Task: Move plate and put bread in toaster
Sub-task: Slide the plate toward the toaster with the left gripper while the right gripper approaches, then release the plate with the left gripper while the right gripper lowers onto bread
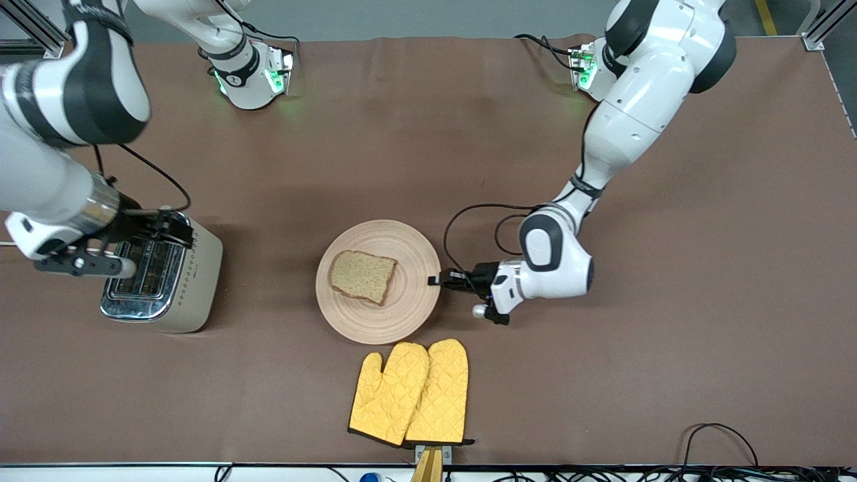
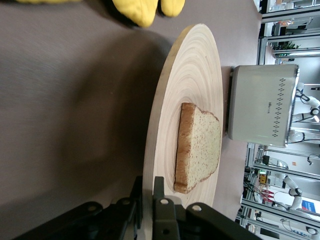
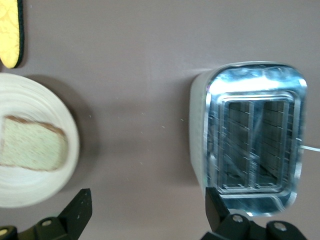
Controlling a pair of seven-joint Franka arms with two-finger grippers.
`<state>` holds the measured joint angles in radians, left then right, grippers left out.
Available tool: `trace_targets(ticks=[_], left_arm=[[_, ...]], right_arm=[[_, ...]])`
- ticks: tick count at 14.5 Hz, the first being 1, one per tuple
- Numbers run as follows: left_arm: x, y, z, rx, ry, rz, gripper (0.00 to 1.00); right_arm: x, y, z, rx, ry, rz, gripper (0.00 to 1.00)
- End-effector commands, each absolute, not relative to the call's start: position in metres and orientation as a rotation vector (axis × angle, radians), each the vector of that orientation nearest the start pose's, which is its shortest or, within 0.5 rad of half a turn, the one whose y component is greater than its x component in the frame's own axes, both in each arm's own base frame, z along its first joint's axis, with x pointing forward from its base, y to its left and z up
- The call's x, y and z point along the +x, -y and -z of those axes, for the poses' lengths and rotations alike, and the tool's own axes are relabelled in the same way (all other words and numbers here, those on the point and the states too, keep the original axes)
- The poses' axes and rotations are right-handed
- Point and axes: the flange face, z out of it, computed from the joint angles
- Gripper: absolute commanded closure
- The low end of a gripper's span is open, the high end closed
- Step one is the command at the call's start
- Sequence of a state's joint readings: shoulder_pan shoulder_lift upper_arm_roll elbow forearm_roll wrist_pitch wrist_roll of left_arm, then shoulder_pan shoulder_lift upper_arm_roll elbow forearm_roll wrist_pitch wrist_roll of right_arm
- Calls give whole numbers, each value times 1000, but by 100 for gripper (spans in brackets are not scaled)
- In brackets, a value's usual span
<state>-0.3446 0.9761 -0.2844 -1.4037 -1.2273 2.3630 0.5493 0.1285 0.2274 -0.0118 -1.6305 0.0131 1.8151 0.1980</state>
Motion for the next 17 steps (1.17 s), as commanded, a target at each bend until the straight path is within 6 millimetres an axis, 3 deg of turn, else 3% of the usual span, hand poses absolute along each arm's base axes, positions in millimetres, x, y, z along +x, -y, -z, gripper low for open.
trace_targets(ticks=[1,3,5,7,8,9,10,11,15,17], left_arm=[[613,432,-144,2051,53,56,100],[603,448,-140,2050,36,44,100],[601,450,-138,2052,28,46,98],[602,447,-138,2056,23,48,67],[604,445,-140,2061,28,42,43],[605,443,-141,2067,36,34,34],[609,440,-146,2065,29,27,7],[615,434,-151,2063,15,18,0],[640,384,-163,2098,-55,11,0],[656,354,-168,2151,12,17,0]], right_arm=[[639,-91,-440,-3127,-225,-68,0],[649,-106,-412,-3123,-275,-47,0],[652,-123,-390,-3121,-336,-54,0],[653,-135,-370,-3117,-407,-80,0],[652,-142,-362,-3117,-432,-89,0],[652,-153,-350,-3117,-457,-97,0],[651,-160,-336,-3116,-483,-111,0],[650,-166,-326,-3105,-501,-124,0],[627,-196,-285,-3056,-485,-120,0],[620,-210,-272,-3061,-514,-145,0]])
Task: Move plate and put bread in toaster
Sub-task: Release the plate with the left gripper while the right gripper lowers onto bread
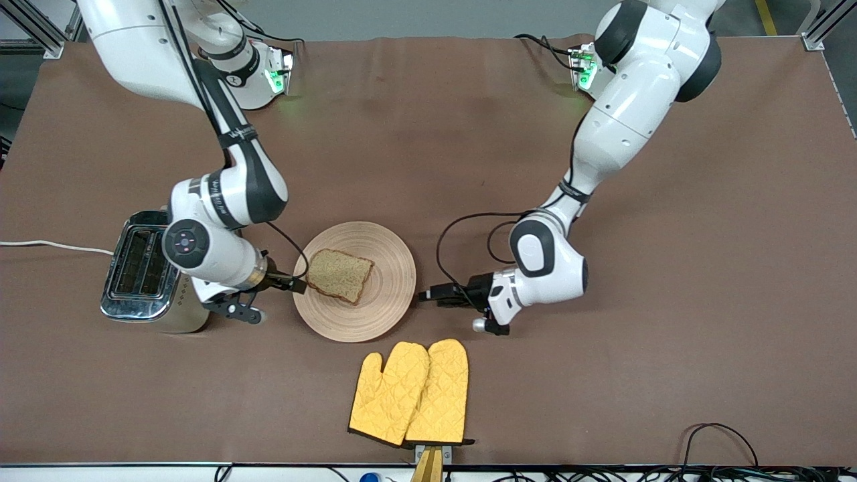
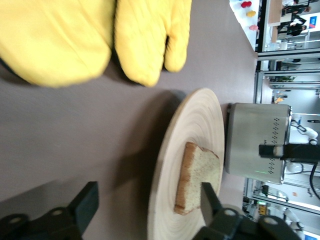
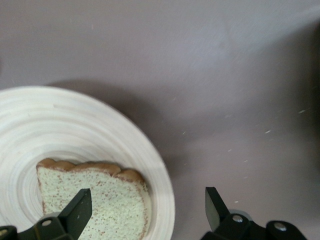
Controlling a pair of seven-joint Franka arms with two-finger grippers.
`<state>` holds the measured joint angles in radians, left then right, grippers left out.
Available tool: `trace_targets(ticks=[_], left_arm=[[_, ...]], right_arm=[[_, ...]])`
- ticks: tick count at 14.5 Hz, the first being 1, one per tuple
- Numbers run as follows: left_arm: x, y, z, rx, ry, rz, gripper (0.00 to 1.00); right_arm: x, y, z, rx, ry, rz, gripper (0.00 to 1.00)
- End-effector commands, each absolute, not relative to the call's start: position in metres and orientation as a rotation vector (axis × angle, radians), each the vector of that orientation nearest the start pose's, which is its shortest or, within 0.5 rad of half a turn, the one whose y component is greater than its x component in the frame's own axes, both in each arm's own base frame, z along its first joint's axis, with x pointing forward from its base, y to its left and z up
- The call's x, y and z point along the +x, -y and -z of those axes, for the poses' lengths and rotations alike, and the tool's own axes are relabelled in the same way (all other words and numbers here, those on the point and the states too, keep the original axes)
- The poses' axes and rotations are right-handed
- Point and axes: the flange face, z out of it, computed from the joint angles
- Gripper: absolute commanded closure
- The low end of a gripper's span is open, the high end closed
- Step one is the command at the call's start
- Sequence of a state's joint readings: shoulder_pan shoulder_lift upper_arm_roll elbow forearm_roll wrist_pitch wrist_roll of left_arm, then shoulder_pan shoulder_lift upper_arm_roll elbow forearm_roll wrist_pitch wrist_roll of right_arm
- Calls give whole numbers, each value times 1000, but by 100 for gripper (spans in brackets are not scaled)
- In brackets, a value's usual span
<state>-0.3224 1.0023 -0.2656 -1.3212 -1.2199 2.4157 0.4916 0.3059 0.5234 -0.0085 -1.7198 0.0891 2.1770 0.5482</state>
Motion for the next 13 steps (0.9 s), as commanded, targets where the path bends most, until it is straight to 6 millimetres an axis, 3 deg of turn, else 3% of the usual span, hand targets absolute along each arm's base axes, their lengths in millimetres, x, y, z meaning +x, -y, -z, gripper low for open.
trace_targets(ticks=[1,5,8,11,13], left_arm=[[664,337,-179,2171,36,33,0],[688,263,-208,2242,107,107,0],[696,220,-249,2337,149,177,0],[696,181,-313,2574,221,201,0],[686,163,-358,2673,288,241,0]], right_arm=[[618,-216,-270,-3063,-517,-150,0],[600,-227,-238,-3094,-485,-231,0],[596,-236,-236,-3100,-462,-235,3],[596,-235,-235,-3100,-467,-240,28],[596,-235,-231,-3102,-465,-246,42]])
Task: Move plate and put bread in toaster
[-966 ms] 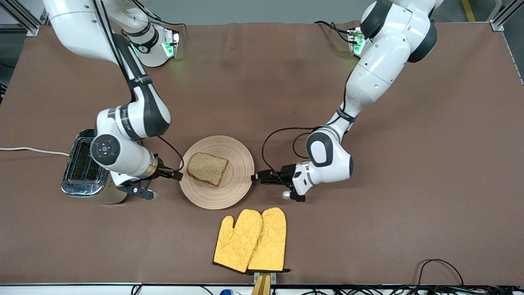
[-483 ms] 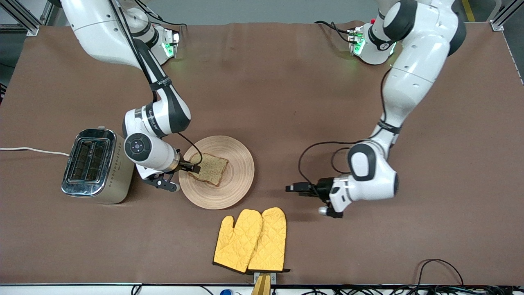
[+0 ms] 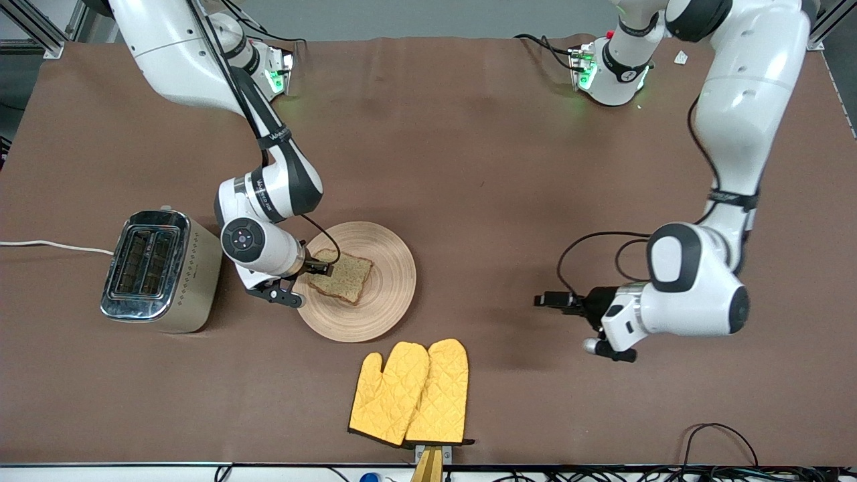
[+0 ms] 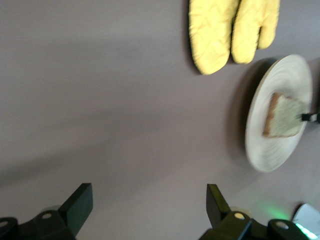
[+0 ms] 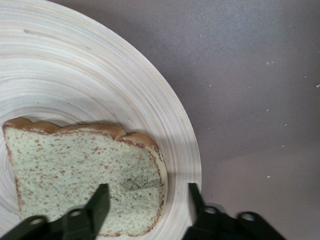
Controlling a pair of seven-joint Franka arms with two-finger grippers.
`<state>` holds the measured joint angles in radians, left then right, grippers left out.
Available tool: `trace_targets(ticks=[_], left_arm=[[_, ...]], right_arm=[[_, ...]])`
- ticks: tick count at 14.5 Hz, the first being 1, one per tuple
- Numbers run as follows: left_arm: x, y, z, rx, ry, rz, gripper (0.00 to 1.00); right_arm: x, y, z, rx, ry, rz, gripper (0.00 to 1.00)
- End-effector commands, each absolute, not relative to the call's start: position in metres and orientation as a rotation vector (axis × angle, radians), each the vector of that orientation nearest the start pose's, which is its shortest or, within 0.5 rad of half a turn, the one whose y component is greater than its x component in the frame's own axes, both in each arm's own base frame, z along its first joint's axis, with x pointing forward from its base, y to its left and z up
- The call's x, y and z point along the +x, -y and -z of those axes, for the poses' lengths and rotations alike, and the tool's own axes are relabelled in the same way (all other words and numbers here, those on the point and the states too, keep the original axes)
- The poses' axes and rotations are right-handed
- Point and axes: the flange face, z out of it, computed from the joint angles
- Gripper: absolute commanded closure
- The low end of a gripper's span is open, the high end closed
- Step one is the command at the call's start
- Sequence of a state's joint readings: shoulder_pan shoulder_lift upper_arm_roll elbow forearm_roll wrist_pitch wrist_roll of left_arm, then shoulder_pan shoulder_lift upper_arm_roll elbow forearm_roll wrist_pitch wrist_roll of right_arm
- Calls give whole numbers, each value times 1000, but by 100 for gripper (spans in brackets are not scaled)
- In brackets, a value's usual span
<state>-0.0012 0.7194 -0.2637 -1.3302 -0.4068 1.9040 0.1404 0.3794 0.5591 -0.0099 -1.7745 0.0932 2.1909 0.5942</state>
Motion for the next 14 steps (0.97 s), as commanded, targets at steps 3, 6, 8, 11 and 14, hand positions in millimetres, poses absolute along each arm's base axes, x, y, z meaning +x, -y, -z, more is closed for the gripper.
trace_targets(ticks=[3,6,8,11,14], left_arm=[[664,129,-442,2847,394,236,0],[633,100,-520,2963,393,230,0],[620,88,-556,2999,368,170,0],[590,87,-603,3073,346,142,0],[585,93,-609,3170,332,123,0]], right_arm=[[595,-235,-229,-3104,-466,-253,44],[594,-235,-222,-3107,-469,-271,44],[592,-235,-216,-3111,-470,-286,44],[592,-236,-215,-3112,-468,-288,46],[590,-239,-215,-3111,-461,-290,56]])
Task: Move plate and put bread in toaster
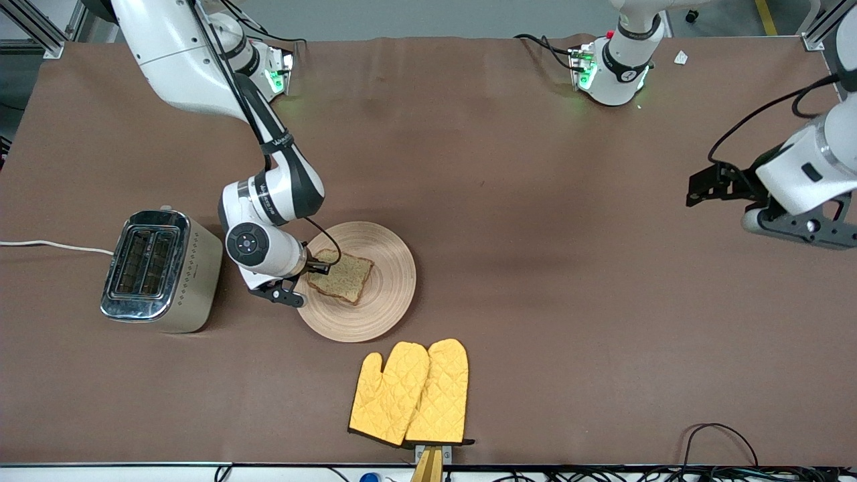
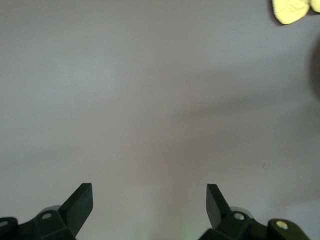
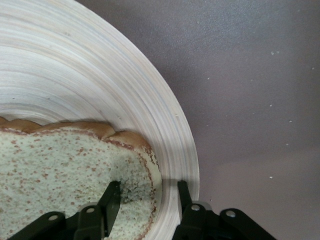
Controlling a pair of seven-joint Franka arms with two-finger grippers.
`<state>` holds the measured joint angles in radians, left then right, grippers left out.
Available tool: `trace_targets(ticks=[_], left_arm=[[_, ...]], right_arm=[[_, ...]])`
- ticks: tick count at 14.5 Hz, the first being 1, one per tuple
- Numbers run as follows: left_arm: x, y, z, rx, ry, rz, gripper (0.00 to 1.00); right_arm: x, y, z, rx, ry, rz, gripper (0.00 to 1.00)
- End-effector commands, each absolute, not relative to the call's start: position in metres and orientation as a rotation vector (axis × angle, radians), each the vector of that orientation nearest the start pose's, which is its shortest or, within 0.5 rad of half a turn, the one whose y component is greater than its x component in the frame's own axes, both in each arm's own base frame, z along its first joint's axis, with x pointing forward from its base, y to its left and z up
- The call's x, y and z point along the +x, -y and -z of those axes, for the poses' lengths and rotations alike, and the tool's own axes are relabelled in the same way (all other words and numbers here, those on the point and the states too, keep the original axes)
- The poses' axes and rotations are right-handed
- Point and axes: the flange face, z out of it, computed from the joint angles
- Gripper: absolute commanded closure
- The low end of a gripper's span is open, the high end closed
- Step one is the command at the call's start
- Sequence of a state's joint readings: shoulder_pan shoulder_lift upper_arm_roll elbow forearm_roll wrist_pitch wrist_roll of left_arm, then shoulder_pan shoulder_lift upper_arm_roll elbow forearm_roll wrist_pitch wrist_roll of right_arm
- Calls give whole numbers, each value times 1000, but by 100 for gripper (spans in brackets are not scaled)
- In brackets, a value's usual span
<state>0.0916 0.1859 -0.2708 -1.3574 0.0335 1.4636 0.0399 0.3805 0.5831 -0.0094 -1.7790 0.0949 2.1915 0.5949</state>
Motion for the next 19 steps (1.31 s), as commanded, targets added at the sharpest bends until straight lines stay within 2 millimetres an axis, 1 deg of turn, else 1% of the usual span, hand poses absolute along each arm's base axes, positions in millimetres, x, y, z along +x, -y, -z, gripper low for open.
trace_targets(ticks=[1,2,4,6,7,8,9,10,11,12,13,15,18,19], left_arm=[[585,93,-611,-3057,-337,-109,0],[586,92,-614,-3056,-331,-102,0],[584,91,-618,-3063,-327,-95,0],[579,93,-628,-3065,-320,-69,0],[578,92,-630,-3065,-318,-64,0],[577,86,-633,-3062,-301,-53,0],[578,80,-632,-3064,-273,-57,0],[576,74,-636,-3064,-217,-48,0],[572,71,-641,-3062,-151,-35,0],[566,73,-642,-3057,-121,-36,0],[558,75,-647,-3054,-117,-17,0],[549,79,-651,-3050,-117,0,0],[539,55,-642,-3140,-48,7,0],[535,53,-640,-3143,-46,33,0]], right_arm=[[590,-239,-215,-3111,-461,-290,62],[590,-239,-215,-3111,-461,-290,68],[591,-240,-215,-3111,-461,-288,73],[591,-240,-215,-3110,-461,-285,73],[591,-240,-215,-3110,-461,-285,73],[590,-239,-212,-3112,-462,-292,73],[590,-239,-211,-3112,-462,-292,74],[590,-239,-212,-3111,-462,-290,76],[590,-239,-211,-3112,-462,-292,77],[590,-239,-212,-3111,-462,-290,78],[590,-239,-211,-3112,-462,-292,79],[590,-241,-211,-3113,-457,-292,83],[589,-244,-212,-3114,-450,-292,97],[589,-243,-212,-3114,-452,-292,99]])
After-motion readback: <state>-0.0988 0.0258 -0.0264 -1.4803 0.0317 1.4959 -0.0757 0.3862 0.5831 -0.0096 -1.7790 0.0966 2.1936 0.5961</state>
